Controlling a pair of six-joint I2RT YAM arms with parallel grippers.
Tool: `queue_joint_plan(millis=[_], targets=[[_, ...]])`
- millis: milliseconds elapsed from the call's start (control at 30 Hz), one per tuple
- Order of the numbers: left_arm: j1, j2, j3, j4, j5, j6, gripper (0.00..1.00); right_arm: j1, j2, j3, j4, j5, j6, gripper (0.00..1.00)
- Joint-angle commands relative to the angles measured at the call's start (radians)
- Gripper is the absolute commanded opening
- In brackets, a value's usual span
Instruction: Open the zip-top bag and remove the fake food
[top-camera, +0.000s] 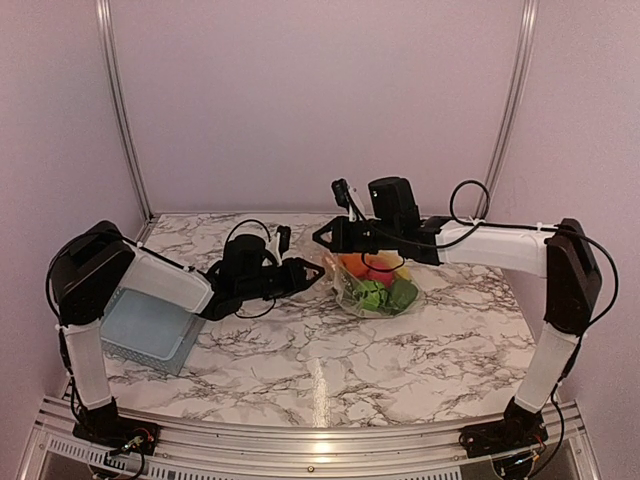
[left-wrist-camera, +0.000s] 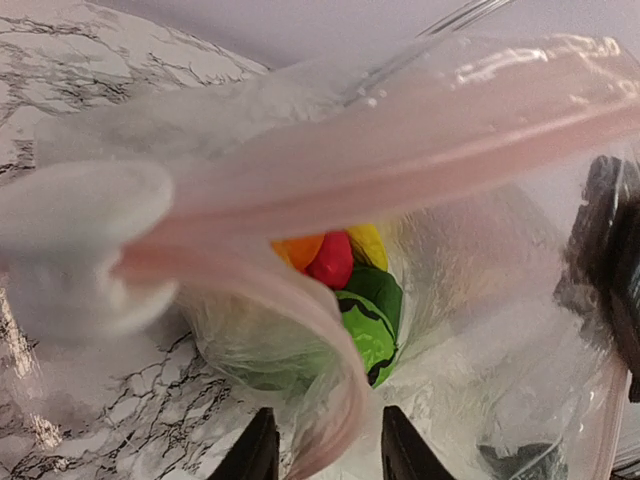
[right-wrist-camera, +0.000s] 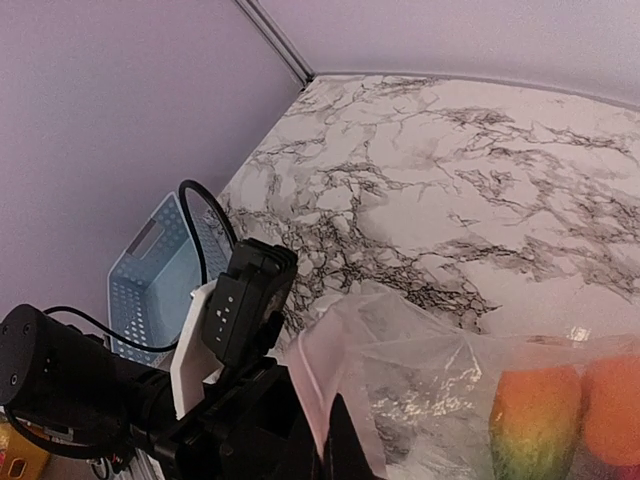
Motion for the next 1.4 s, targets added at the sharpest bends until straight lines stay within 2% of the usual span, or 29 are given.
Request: queue_joint_plan(millis=[0, 133, 267, 400, 500, 667, 867, 1000, 1200, 1367], targets=[[-0.002, 0.006, 0.014, -0.015, 0.013, 0.006, 0.22, -0.001, -0.049, -0.017, 0.034, -0.008, -0.005, 0.00], [0.007, -0.092, -0.055, -0.200, -0.117, 0.048, 0.00, -0.024, -0.075, -0.071, 0.032, 0.008, -0.021, 0.00], [0.025, -0.144, -0.058, -0.506, -0.303, 0.069, 0.00, -0.053, -0.100, -0.129, 0.048, 0.017, -0.027, 0.00], [0.038, -0.116, -0.043, -0.640, -0.369, 0.061, 0.00, -0.063, -0.115, -0.165, 0.058, 0.012, -0.030, 0.00], [0.049, -0.069, -0.020, -0.646, -0.334, 0.064, 0.00, -0.055, -0.115, -0.174, 0.072, -0.008, -0.022, 0.00], [0.049, -0.155, -0.110, -0.452, -0.253, 0.095, 0.02, -0.012, -0.093, -0.149, 0.087, -0.026, -0.022, 0.00], [0.047, -0.384, -0.254, -0.314, -0.238, 0.114, 0.22, 0.014, -0.028, -0.096, 0.099, -0.050, -0.015, 0.00], [0.032, -0.488, -0.302, -0.300, -0.257, 0.119, 0.36, 0.020, -0.002, -0.076, 0.117, -0.055, -0.006, 0.00], [0.008, -0.513, -0.289, -0.263, -0.244, 0.119, 0.36, 0.024, 0.022, -0.052, 0.131, -0.072, 0.004, 0.00], [-0.019, -0.355, -0.205, -0.216, -0.175, 0.087, 0.30, 0.035, 0.056, -0.009, 0.137, -0.099, 0.021, 0.00]])
